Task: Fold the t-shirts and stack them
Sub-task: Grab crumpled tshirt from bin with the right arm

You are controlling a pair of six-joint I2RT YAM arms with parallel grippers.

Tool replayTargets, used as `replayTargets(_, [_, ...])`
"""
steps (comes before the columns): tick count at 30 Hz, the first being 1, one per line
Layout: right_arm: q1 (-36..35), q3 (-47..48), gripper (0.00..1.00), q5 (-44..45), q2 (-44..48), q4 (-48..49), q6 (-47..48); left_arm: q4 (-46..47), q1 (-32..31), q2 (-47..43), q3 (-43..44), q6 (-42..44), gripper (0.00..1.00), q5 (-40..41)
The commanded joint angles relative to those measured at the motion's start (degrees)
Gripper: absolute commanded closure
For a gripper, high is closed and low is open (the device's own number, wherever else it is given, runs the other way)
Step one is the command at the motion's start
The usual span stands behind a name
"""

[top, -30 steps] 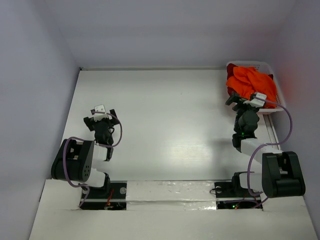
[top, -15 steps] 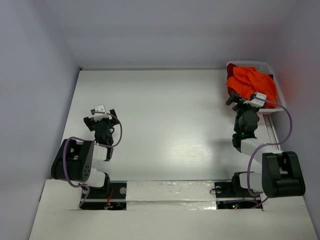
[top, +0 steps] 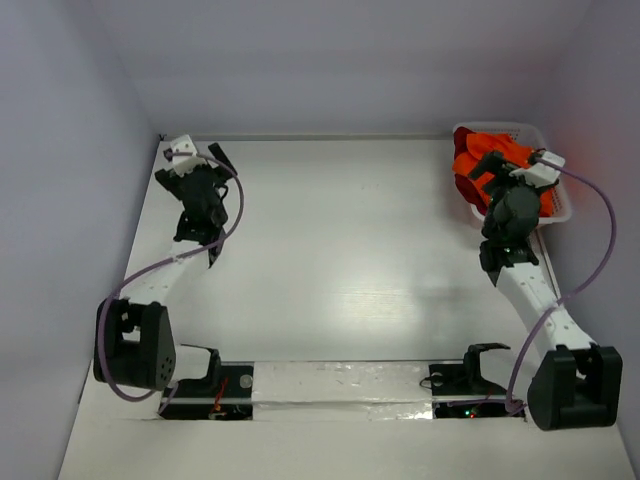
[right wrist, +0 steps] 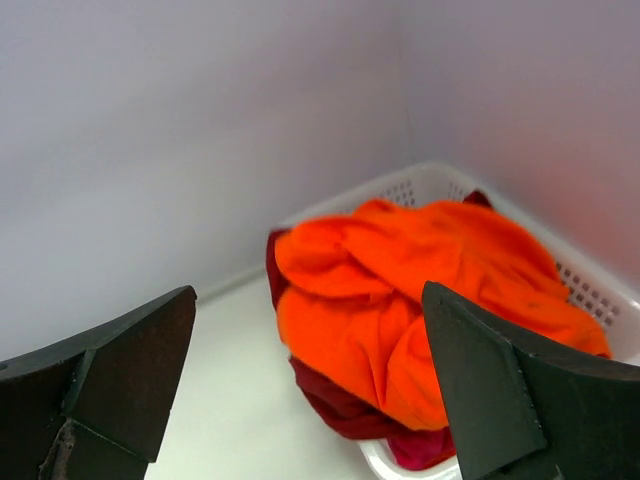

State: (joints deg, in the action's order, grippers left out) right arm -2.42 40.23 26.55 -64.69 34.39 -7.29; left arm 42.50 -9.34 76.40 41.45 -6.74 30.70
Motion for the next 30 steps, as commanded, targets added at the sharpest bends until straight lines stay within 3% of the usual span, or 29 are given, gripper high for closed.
replayTargets(1, [-0.13, 5.81, 0.0, 1.48, 5.44, -11.78, -4.82, -19.11, -1.98, -4.33, 7.83, -7.75, 0.01, -4.15])
replayTargets(3, [-0.13, 12.48, 0.0, 2.81, 5.8, -20.91, -7.91, -21.84, -1.99, -7.39, 9.78, -11.7, 0.01, -8.88])
replayTargets(5, [-0.13, 18.55, 0.0, 4.64, 5.71, -28.48, -9.93, -22.46, -2.52, -8.98, 11.97, -11.02, 0.01, -16.06])
replayTargets(7, [-0.13, 23.98, 0.0, 8.51, 5.62, -36.53, -14.49, -23.43, -3.57, -11.35, 13.65, -9.44, 0.01, -18.21])
replayTargets(10, [-0.13, 26.13, 0.0, 4.86, 7.46, -38.87, -14.6, -24.39, -6.03, -15.48, 15.59, -12.75, 0.01, -10.4])
replayTargets(13, [-0.13, 24.73, 0.0, -2.98, 12.38, -35.02, -12.4, -27.37, -6.04, -19.7, 18.57, -7.08, 0.01, -22.67])
replayTargets(16, [-0.13, 27.09, 0.0, -5.62, 14.41, -37.45, -14.06, -26.78, -6.04, -25.58, 18.49, -4.16, 0.01, -25.42])
replayTargets(21, [-0.13, 34.89, 0.0, -22.31, 13.45, -38.34, -11.25, -22.11, -6.04, -30.88, 18.57, -4.95, 0.01, -27.61])
replayTargets(24, [-0.13, 38.34, 0.0, -16.29, 12.92, -42.73, -16.15, -29.71, -6.65, -26.68, 28.83, -0.48, 0.01, -37.35])
replayTargets(26, [-0.13, 39.31, 0.0, -8.54, 13.27, -44.94, -21.8, -32.56, -9.28, -25.52, 33.75, -1.95, 0.01, -30.91])
replayTargets(28, [-0.13, 36.95, 0.0, -8.88, 14.41, -38.66, -17.27, -35.11, -9.29, -24.72, 35.36, -9.03, 0.01, -16.77])
replayTargets(30, [-0.13, 33.43, 0.0, -5.65, 15.47, -37.12, -17.4, -34.07, -9.29, -24.63, 34.67, -9.78, 0.01, -11.74])
